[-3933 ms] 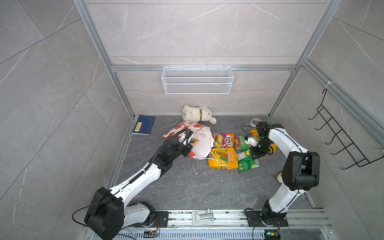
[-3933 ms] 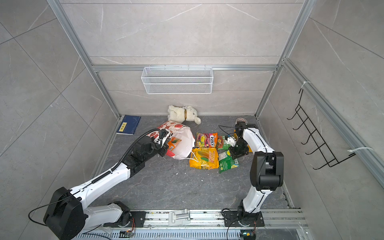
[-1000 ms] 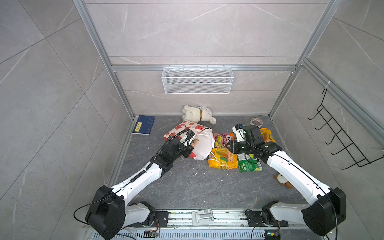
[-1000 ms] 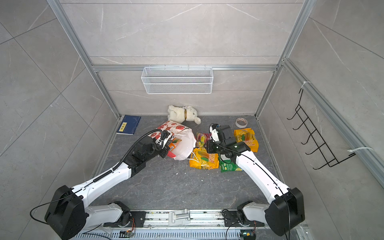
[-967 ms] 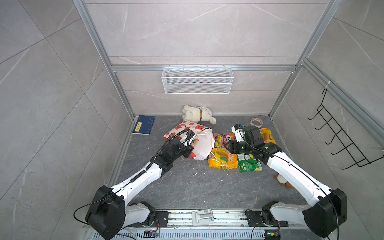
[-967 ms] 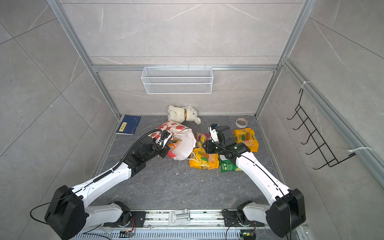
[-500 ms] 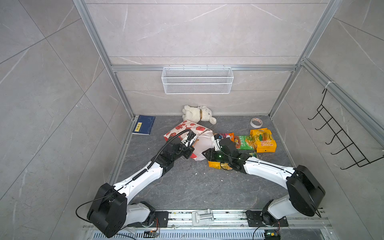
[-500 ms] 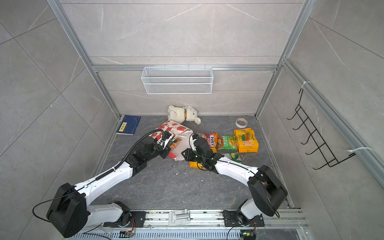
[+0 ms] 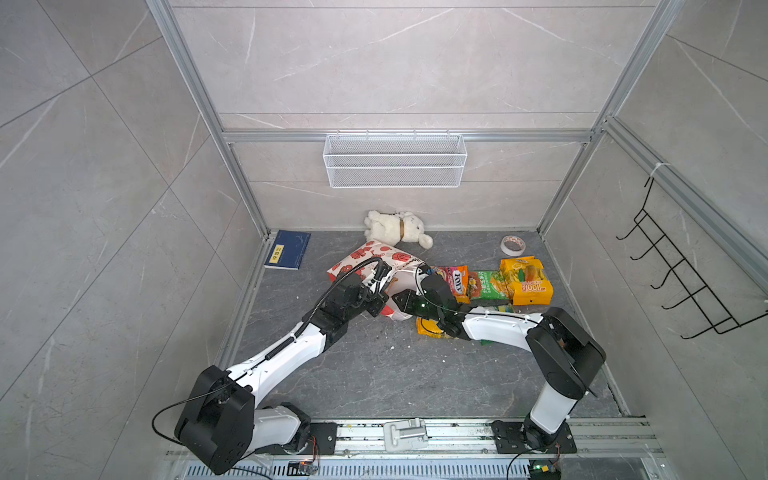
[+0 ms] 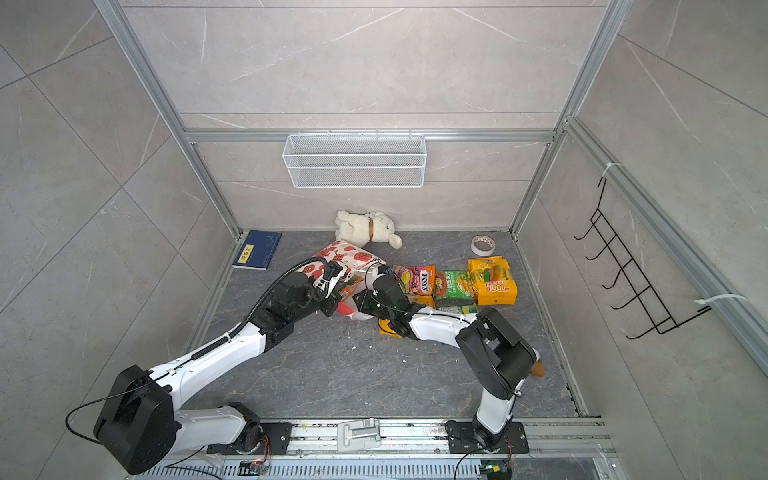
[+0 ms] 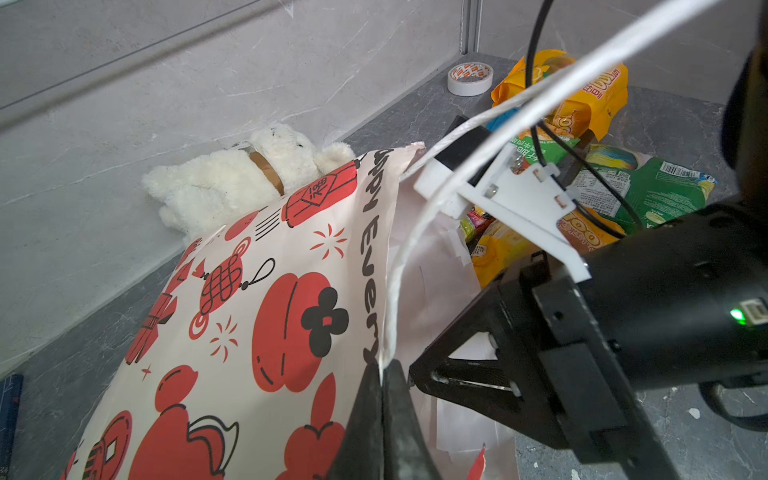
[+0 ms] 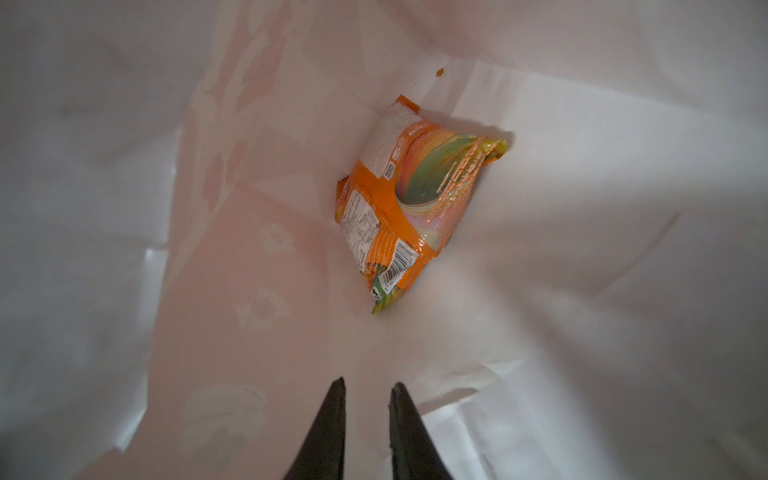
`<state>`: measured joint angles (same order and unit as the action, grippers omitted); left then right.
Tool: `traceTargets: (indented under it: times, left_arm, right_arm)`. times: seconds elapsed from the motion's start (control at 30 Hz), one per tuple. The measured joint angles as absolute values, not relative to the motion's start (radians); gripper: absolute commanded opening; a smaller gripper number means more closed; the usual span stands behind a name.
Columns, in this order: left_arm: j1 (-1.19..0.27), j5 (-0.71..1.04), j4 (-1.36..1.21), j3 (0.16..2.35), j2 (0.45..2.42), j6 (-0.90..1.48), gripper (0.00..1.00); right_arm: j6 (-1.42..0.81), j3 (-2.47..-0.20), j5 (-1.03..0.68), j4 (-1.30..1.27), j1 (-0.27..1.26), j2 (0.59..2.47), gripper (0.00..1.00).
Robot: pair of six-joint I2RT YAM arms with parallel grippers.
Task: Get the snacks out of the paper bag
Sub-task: 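Lower the right gripper into the bag onto the orange packet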
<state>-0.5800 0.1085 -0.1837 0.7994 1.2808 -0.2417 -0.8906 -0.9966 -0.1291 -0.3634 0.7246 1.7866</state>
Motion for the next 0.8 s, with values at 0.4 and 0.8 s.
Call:
traceTargets:
  times: [0.4, 0.8]
  left_arm:
    - [-0.58, 0.115, -0.183, 0.8, 1.281, -0.238, 0.0]
    - [-0.58, 0.117, -0.183, 0.8, 1.281, -0.238, 0.0]
  right_arm:
    - [-0.992, -1.093, -0.127, -0.366, 0.725, 1.945, 0.34]
    - [-1.086, -1.225, -0.1, -0.343, 0.722, 2.048, 0.44]
